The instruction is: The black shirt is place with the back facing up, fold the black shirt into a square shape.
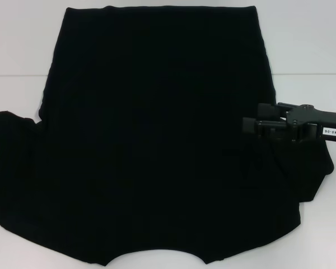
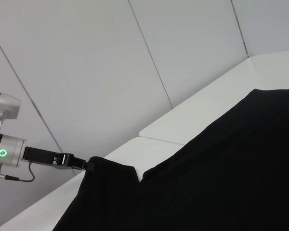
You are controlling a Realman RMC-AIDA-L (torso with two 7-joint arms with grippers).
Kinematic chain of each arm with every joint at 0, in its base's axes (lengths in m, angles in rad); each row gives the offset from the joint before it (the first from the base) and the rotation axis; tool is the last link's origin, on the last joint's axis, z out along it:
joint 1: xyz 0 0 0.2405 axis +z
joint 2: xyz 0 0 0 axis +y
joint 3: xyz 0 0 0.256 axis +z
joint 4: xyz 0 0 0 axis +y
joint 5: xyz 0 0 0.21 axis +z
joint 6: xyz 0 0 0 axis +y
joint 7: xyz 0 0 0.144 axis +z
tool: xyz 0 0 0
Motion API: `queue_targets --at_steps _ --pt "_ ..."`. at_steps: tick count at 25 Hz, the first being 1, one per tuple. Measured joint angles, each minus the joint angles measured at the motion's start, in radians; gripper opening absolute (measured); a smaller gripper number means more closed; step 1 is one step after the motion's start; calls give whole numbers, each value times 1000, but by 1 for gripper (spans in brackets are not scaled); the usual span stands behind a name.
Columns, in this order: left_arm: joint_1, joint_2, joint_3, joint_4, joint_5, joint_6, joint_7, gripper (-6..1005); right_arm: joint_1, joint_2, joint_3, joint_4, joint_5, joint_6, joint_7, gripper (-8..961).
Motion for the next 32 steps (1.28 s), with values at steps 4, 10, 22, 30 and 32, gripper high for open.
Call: queue_targets --at_steps 4,10,22,30,32 --pt "19 4 -8 13 -163 173 52 34 0 0 1 -3 0 0 0 915" --pt "12 -27 9 -40 -344 381 165 36 0 0 2 -3 0 0 -1 916" --pt "-1 -70 33 -88 -387 363 307 146 0 -7 8 -1 0 -2 9 916" --pt "2 -67 29 -85 -430 522 447 493 -2 -34 43 -2 -4 16 94 916" --pt "1 -70 31 -92 -437 571 510 588 -2 -65 37 -2 -24 29 191 916"
